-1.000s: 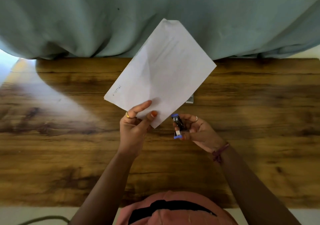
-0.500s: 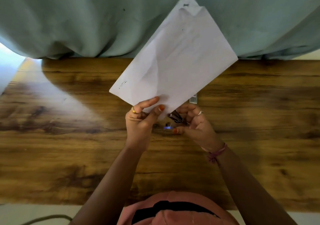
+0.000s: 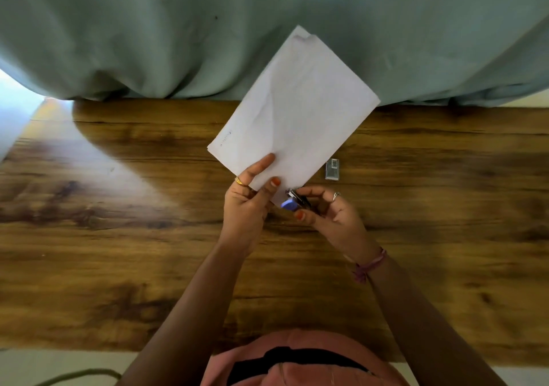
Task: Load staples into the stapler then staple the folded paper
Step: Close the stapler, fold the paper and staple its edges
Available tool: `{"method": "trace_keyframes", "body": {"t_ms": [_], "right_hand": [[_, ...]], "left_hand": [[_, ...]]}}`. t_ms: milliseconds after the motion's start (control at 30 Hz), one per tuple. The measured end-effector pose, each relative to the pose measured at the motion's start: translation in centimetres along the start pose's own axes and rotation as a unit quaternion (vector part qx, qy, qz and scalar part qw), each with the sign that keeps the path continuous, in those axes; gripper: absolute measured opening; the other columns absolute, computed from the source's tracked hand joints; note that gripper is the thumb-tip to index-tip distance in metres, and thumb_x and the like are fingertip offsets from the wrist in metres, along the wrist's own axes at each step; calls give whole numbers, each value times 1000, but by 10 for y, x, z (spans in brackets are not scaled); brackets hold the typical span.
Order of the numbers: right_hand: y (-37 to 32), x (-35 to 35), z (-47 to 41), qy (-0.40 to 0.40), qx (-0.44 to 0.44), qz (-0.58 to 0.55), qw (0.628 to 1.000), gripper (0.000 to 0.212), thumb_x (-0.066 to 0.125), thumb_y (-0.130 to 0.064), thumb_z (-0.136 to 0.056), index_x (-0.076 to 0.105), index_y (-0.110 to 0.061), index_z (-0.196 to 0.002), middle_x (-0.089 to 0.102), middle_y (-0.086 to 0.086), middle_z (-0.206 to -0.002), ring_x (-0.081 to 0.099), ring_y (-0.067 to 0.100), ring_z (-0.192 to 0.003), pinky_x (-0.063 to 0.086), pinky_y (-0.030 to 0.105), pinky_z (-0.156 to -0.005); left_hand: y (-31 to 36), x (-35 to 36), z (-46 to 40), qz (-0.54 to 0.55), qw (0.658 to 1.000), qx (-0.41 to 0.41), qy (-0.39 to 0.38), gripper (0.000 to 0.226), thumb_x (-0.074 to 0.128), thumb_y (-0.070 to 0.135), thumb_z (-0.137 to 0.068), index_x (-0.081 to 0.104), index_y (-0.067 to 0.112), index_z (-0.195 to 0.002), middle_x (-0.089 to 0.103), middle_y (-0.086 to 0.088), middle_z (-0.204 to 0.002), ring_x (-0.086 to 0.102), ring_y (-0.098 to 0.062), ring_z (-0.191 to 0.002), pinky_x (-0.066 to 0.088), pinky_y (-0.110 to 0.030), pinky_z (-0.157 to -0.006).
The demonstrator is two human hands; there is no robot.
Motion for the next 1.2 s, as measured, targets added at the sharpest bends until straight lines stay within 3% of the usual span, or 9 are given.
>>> {"method": "trace_keyframes", "body": {"t_ms": [133,267,433,533,667,867,1033,1200], "right_hand": [[7,5,5,-13,77,-90,993,41,80,-23,-71,60,-23,-107,68,1,-113,67,29,-99,57,41,-82],[7,10,7,-4,140,-170,975,58,73,-13,-72,42,-15,-121,67,7,-109,70,30,-85,59,38,-69],[5,5,5,-36,236,-169,956,21,48,-6,-91,51,-12,-111,66,11,-92,67,17,-73,54,28,-57],[6,0,3,-43,264,-153,951,14,41,-9,-95,48,-8,-107,62,12,-81,62,16,-67,49,26,-54],[9,2,2,-51,269,-171,946,17,46,-19,-94,47,-7,-106,58,11,-84,62,13,-65,47,24,-51],[7,10,1,-44,277,-141,949,56,62,-51,-74,50,-10,-110,58,6,-89,61,12,-68,47,22,-50],[7,10,1,-24,277,-172,945,46,67,-45,-73,61,-11,-104,71,5,-88,68,15,-74,51,24,-50],[10,7,0,-12,307,-221,925,36,71,-32,-75,64,-8,-101,72,14,-98,71,23,-85,59,32,-62]], "left_hand": [[-7,-1,3,-21,998,-58,-2,33,55,5,-91,65,19,-120,46,2,-137,52,-24,-125,56,-35,-84],[-12,-5,5,-39,995,-88,-2,33,52,3,-94,66,19,-119,42,-1,-140,51,-26,-126,56,-38,-85],[-17,-9,6,-49,990,-134,-7,33,51,1,-93,67,19,-116,42,-5,-141,51,-28,-124,57,-38,-82],[-19,-12,4,-59,987,-149,-6,34,50,0,-94,67,20,-116,44,-5,-140,54,-25,-121,57,-37,-83],[-20,-13,3,-60,986,-157,-5,34,51,0,-94,67,22,-116,45,-4,-139,54,-26,-120,57,-38,-82],[-22,-13,1,-54,985,-167,12,34,49,0,-95,65,18,-119,44,-4,-138,55,-29,-119,58,-40,-81],[-23,-13,1,-57,985,-163,18,34,49,-1,-95,64,17,-119,43,-5,-141,53,-28,-121,58,-40,-82],[-25,-12,2,-63,984,-165,18,34,48,-2,-95,66,18,-116,44,-3,-139,53,-26,-121,58,-38,-81]]}}
Point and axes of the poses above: each hand's wrist, its own z-axis away from the middle knuckle, its own x-axis out of the palm, y = z × x, the point moved 1 cm from there along -z, towards the middle knuckle
